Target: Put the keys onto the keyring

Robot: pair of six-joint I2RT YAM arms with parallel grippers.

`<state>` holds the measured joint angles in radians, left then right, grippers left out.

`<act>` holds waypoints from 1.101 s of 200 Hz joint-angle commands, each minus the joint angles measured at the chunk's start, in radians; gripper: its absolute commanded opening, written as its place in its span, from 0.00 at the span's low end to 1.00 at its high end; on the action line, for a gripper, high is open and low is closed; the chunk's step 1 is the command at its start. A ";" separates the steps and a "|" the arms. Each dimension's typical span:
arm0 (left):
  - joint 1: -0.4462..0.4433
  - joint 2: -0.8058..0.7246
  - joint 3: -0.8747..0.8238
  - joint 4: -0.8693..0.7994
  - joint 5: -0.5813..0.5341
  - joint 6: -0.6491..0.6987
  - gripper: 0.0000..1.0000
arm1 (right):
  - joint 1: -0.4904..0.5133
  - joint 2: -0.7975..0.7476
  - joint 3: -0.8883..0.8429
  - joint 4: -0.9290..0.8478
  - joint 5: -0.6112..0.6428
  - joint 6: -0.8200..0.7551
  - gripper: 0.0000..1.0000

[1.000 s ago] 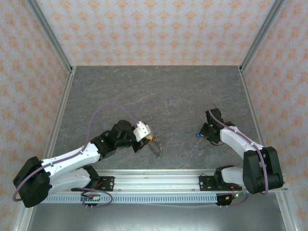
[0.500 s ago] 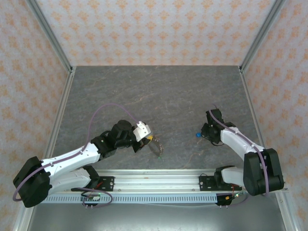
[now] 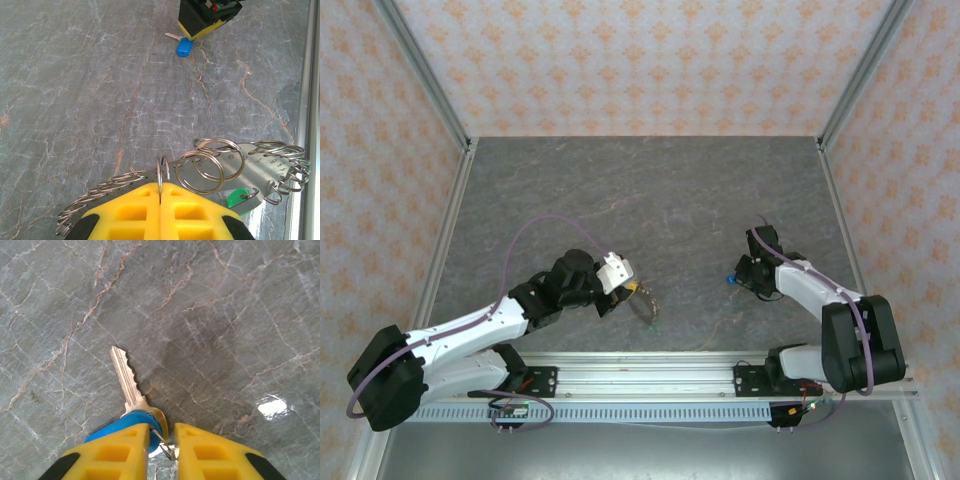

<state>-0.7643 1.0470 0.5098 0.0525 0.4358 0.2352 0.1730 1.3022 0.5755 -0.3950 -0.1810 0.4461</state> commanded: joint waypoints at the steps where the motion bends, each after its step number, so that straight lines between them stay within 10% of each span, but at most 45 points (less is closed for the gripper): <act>1: -0.004 -0.012 0.016 -0.019 -0.010 -0.005 0.00 | -0.004 -0.022 -0.003 -0.016 0.008 -0.013 0.18; 220: -0.004 -0.001 0.027 -0.026 -0.006 -0.006 0.00 | -0.004 -0.033 -0.005 -0.051 0.004 -0.026 0.12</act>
<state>-0.7643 1.0481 0.5098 0.0521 0.4362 0.2352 0.1730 1.2678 0.5755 -0.4259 -0.1829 0.4355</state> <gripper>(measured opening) 0.040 0.124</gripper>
